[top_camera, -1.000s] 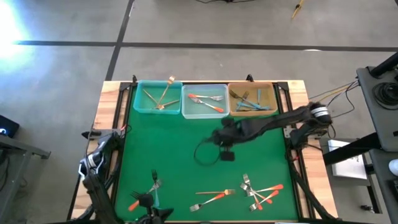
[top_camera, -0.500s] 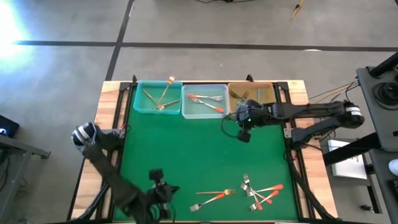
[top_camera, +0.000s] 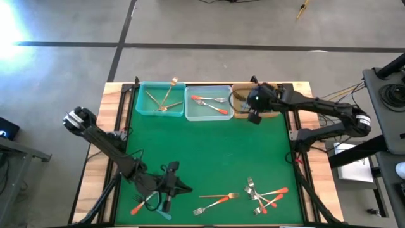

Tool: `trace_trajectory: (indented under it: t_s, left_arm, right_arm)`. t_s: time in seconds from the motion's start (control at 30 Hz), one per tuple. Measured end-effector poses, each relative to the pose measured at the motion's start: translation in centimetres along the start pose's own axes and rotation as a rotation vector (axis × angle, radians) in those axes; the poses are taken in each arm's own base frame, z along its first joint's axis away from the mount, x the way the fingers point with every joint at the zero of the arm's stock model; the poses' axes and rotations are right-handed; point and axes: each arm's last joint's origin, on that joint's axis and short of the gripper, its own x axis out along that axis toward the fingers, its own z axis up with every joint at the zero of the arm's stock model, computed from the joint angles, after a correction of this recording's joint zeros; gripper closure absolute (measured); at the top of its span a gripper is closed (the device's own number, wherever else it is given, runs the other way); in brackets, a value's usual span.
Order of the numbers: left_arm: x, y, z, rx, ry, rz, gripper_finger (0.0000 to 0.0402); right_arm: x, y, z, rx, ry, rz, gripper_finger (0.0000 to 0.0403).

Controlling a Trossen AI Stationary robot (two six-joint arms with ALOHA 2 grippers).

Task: Sort silverware by color (type)
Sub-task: Put the blue fork into the orange bin, then put the orange fork into the white bin

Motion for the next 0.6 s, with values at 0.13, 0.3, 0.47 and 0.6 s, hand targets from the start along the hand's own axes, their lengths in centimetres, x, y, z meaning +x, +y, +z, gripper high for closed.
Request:
trace_trajectory:
  t_s: [0.13, 0.3, 0.47, 0.6]
  left_arm:
    - [0.0, -0.2, 0.5, -0.009, -0.016, -0.007, 0.0401]
    - [0.3, -0.9, 1.8, -0.022, -0.047, -0.019, 0.0401]
    - [0.3, -1.4, 3.1, -0.034, -0.07, -0.028, 0.0401]
    - [0.3, -1.6, 3.6, -0.03, -0.047, -0.021, 0.0401]
  right_arm:
    - [0.8, -2.6, -0.5, 0.058, 0.017, -0.063, 0.0386]
    - [1.5, -5.0, -1.2, 0.158, 0.044, -0.116, 0.0354]
    - [1.6, -5.6, -1.5, 0.181, 0.049, -0.103, 0.0312]
    - [1.5, -5.3, -1.6, 0.244, 0.062, -0.074, 0.028]
